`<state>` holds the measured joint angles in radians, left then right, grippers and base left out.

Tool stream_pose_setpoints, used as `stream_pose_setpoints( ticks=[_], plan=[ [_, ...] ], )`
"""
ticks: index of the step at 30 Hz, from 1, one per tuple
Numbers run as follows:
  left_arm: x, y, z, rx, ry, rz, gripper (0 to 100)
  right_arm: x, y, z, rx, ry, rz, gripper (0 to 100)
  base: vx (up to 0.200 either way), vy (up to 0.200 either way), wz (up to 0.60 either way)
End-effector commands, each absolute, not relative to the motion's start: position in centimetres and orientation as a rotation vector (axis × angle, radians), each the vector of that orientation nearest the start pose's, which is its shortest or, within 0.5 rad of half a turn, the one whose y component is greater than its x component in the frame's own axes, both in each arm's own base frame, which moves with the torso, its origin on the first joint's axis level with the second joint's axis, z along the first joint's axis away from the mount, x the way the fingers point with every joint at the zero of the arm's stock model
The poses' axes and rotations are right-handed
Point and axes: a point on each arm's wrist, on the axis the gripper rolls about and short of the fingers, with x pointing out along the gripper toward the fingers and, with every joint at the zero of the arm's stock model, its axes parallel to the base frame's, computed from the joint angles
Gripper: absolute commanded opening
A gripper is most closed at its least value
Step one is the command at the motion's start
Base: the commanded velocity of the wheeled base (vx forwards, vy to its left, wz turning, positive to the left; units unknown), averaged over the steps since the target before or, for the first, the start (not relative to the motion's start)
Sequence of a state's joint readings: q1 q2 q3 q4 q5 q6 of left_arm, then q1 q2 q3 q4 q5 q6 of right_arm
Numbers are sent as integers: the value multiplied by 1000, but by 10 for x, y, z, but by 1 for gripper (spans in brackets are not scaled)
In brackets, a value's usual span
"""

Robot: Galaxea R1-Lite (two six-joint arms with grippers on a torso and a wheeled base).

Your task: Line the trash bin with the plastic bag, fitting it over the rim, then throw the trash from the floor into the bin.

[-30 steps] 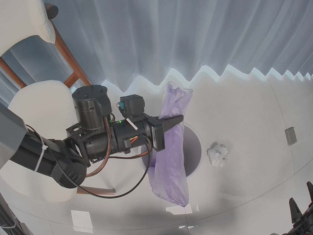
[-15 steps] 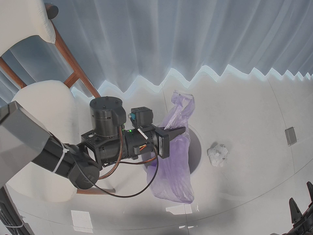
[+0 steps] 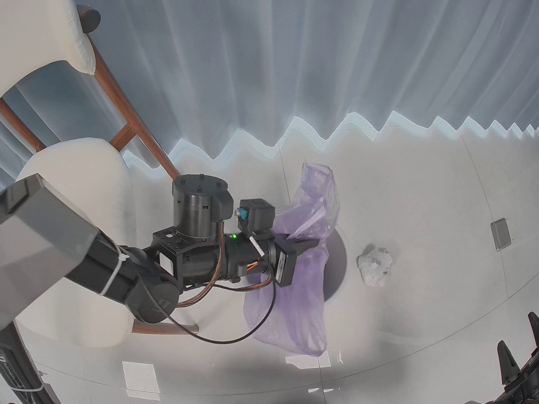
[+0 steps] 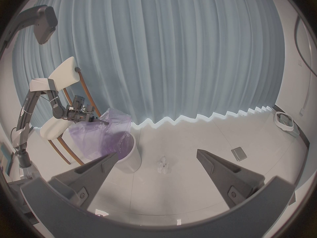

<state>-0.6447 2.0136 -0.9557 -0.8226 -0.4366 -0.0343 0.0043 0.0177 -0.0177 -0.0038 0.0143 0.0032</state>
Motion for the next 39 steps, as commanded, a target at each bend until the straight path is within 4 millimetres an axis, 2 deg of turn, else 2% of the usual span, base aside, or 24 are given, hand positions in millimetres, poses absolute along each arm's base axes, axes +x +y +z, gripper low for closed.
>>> stream_pose_setpoints(
  ticks=[1, 3, 6, 12, 14, 17, 19, 21, 23, 27, 28, 31, 36, 39],
  plan=[
    [263, -199, 164, 241, 277, -1060, 0, -23, 0, 76, -5, -5, 20, 100, 0, 0, 0],
    [262, -197, 169, 380, 243, -1033, 0, -23, 0, 76, -6, -5, 18, 100, 0, 0, 0],
    [261, -200, 171, 475, 192, -1039, 0, -23, 0, 76, -6, -5, 18, 100, 0, 0, 0],
    [249, -206, 160, 509, 208, -1081, 0, -23, 0, 77, 15, -12, 11, 100, 0, 0, 0],
    [248, -206, 155, 510, 223, -1089, 0, -27, 0, 112, 77, -78, 38, 100, 0, 0, 0],
    [247, -205, 151, 507, 223, -1087, 0, -19, -1, 123, 118, -1, 134, 100, 0, 0, 0],
    [243, -202, 146, 510, 225, -1088, 0, -11, 0, 135, 175, 62, 215, 100, 0, 0, 0],
    [241, -202, 143, 509, 227, -1089, 0, -3, 1, 138, 205, 116, 235, 100, 0, 0, 0],
    [237, -199, 138, 509, 233, -1090, 0, 15, 6, 148, 316, 244, 289, 100, 0, 0, 0],
    [235, -198, 142, 493, 222, -1081, 0, 33, 12, 161, 457, 350, 326, 100, 0, 0, 0],
    [233, -200, 146, 451, 221, -1075, 0, 45, 16, 169, 511, 408, 344, 100, 0, 0, 0],
    [229, -205, 148, 386, 239, -1073, 0, 66, 22, 179, 567, 480, 343, 100, 0, 0, 0],
    [221, -217, 151, 343, 266, -1004, 0, 107, 33, 183, 629, 634, 318, 100, 0, 0, 0],
    [219, -221, 153, 329, 266, -995, 0, 117, 36, 184, 639, 660, 320, 100, 0, 0, 0]
  ],
)
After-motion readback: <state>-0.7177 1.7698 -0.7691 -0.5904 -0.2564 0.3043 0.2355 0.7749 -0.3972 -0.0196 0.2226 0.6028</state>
